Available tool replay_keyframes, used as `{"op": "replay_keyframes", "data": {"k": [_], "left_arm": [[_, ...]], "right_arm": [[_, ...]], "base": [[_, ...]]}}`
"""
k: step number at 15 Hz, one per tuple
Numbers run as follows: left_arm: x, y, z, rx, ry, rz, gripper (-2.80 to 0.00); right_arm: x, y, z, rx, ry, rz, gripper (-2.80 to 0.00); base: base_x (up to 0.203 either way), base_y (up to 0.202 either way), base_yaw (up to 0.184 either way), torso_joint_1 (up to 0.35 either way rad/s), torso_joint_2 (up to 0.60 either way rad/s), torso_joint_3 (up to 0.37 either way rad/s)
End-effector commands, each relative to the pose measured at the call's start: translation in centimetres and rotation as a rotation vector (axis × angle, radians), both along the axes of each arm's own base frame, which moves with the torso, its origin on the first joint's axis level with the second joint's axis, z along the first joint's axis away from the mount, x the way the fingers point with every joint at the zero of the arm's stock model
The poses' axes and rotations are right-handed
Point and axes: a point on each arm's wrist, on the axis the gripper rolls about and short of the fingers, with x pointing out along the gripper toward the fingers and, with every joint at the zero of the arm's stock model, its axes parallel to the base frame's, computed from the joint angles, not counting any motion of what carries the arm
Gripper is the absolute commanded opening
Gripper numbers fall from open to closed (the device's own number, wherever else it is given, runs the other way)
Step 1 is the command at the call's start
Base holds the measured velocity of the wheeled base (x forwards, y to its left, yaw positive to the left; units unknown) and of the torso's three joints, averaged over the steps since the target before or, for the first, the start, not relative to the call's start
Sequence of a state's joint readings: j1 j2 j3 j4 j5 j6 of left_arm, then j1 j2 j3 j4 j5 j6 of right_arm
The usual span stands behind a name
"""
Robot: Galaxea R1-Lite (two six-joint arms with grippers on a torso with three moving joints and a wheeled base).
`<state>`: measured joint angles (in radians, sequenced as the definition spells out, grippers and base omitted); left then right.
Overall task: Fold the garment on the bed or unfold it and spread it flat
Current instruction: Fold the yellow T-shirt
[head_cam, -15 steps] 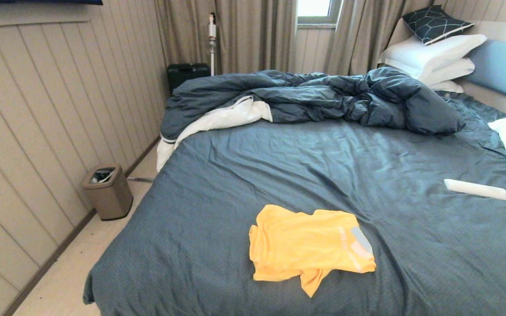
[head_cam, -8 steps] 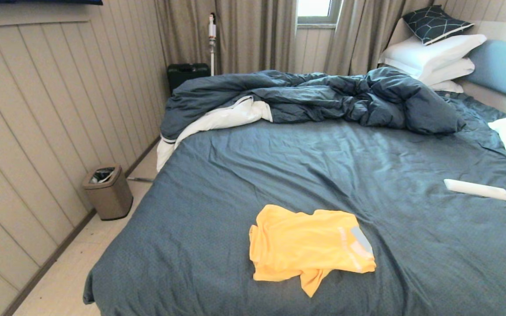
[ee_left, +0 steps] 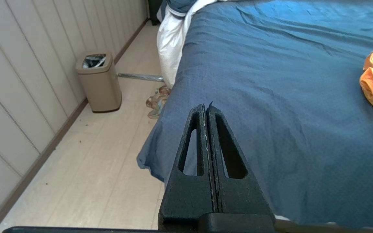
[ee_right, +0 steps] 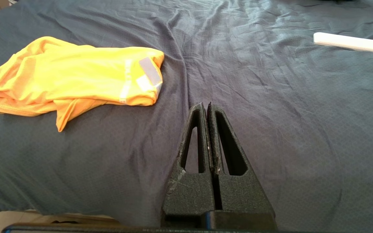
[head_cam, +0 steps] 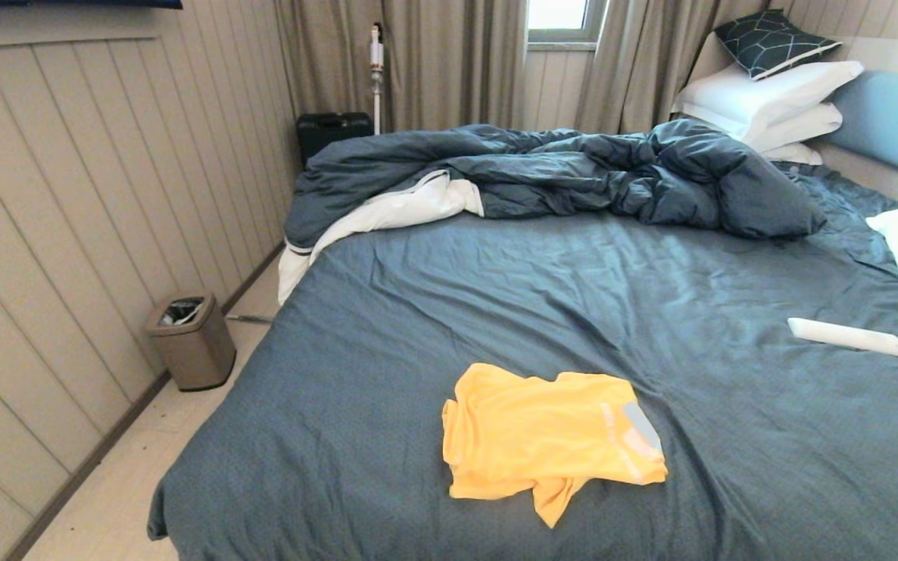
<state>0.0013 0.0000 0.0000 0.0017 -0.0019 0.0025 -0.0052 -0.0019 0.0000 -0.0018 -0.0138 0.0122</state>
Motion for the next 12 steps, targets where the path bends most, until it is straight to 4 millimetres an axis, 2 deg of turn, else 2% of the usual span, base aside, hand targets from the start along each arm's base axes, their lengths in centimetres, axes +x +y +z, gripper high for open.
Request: {"op": "replay_keyframes", "data": {"k": [1,6,7,8,9,10,12], "left_arm": [[0.0,0.0,0.0,0.002,0.001,-0.001,-2.80],[0.0,0.0,0.1,0.005,-0.002,-0.002,-2.80],[0.0,0.0,0.1,0.005,-0.002,-0.002,-2.80],[0.0,0.0,0.1,0.005,-0.002,-0.002,-2.80],[0.0,0.0,0.1,0.010,0.003,-0.002,-2.80],[0.0,0.0,0.1,0.011,0.004,-0.001,-2.80],[0.0,0.0,0.1,0.010,0.003,0.001,-2.80]], "right_arm": [[0.0,0.0,0.0,-0.001,0.001,-0.002,-2.80],[0.0,0.0,0.4,0.002,0.032,0.005,-2.80],[-0.1,0.0,1.9,0.008,0.059,0.013,-2.80],[0.0,0.0,4.5,0.013,0.075,0.020,-2.80],[0.4,0.0,7.8,0.019,0.078,0.032,-2.80],[1.9,0.1,10.5,0.026,0.131,0.046,-2.80],[6.7,0.2,14.9,0.036,0.249,0.076,-2.80]], "base": [[0.000,0.000,0.000,0.000,0.00,0.000],[0.000,0.000,0.000,0.000,0.00,0.000],[0.000,0.000,0.000,0.000,0.00,0.000],[0.000,0.000,0.000,0.000,0.00,0.000],[0.000,0.000,0.000,0.000,0.00,0.000],[0.000,0.000,0.000,0.000,0.00,0.000],[0.000,0.000,0.000,0.000,0.00,0.000]]}}
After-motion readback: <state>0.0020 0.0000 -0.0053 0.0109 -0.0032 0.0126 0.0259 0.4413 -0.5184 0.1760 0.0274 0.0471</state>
